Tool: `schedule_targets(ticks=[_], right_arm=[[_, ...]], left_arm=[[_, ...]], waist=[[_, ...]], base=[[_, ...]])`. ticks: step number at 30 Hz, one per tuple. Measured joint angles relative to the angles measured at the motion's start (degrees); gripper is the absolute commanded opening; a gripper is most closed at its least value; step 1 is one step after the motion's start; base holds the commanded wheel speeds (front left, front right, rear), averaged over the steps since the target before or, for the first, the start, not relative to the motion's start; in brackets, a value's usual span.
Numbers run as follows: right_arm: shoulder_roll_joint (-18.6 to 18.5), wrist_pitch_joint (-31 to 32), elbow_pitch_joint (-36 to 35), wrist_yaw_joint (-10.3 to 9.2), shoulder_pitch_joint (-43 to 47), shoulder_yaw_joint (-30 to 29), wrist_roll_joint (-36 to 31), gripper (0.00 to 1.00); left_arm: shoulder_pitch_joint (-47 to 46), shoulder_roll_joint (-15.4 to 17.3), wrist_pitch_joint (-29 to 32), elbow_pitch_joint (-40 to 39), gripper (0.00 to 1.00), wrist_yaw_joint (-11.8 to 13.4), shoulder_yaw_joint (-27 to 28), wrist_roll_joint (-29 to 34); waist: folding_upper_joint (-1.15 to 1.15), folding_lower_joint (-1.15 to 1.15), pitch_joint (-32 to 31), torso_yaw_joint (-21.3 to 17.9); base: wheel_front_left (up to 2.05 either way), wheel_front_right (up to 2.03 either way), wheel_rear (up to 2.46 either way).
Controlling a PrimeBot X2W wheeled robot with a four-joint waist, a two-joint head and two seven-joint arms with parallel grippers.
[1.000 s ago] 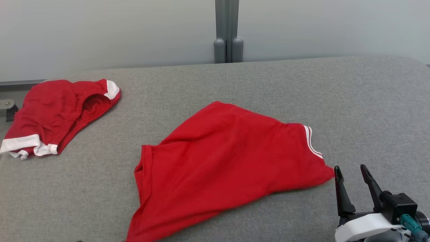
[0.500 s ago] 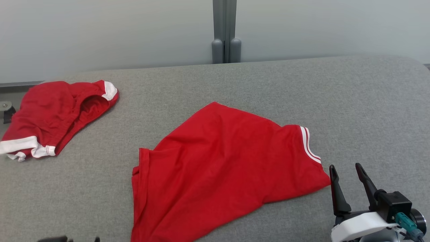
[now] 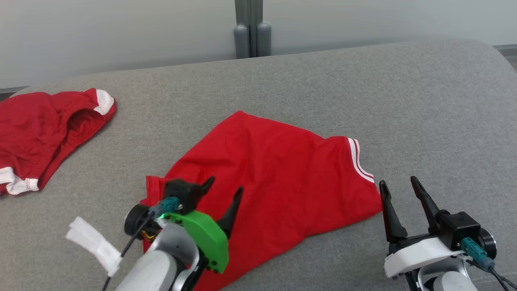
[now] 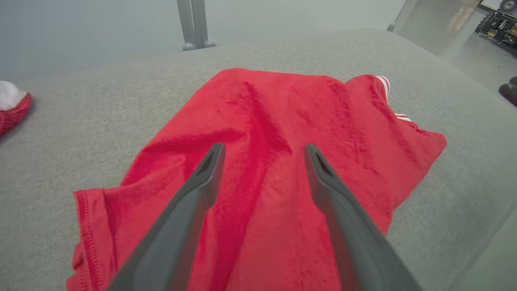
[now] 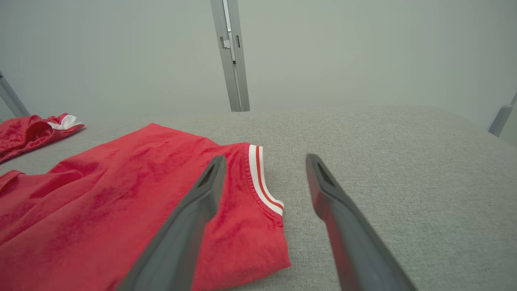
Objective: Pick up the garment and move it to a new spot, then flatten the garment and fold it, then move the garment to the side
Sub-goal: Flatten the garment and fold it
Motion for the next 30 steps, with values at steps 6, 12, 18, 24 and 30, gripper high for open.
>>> schedule_targets(ticks=[6,12,18,24,30], right_arm=[[-0.01,0.00,0.12,0.00,-1.13,0.74,-0.27,1.00],[-0.01,0.00,-0.24,0.00,-2.36,0.78,-0.82,1.00],[-0.01,0.00,-0.30,-0.01,-2.31,0.64,-1.07,1.00],[-0.07,0.00,-0.90,-0.01,-3.85,0.97,-0.94,1.00],[-0.01,0.00,-0.70,0.00,-4.59,1.94,-1.04,1.00]], left_arm=[[-8.34,-5.59,-1.90,14.89,1.00,-3.79,-3.86,1.20],[-14.36,-8.20,-4.49,27.33,1.00,-5.15,-4.19,1.13],[-17.03,-9.68,-6.01,36.83,0.00,-6.78,-5.69,0.19],[-23.66,-9.78,-14.12,40.43,0.00,-7.17,-4.20,0.13],[-30.16,-8.32,-19.75,45.89,0.00,-4.72,-0.34,-0.31]], waist=[[0.00,0.00,1.51,-3.04],[0.00,0.00,3.85,-5.22],[0.00,0.00,5.66,-6.45],[0.00,0.00,7.87,-6.41],[0.00,0.00,9.57,-5.49]], base=[[0.00,0.00,0.00],[0.00,0.00,0.00],[0.00,0.00,0.00],[0.00,0.00,0.00],[0.00,0.00,0.00]])
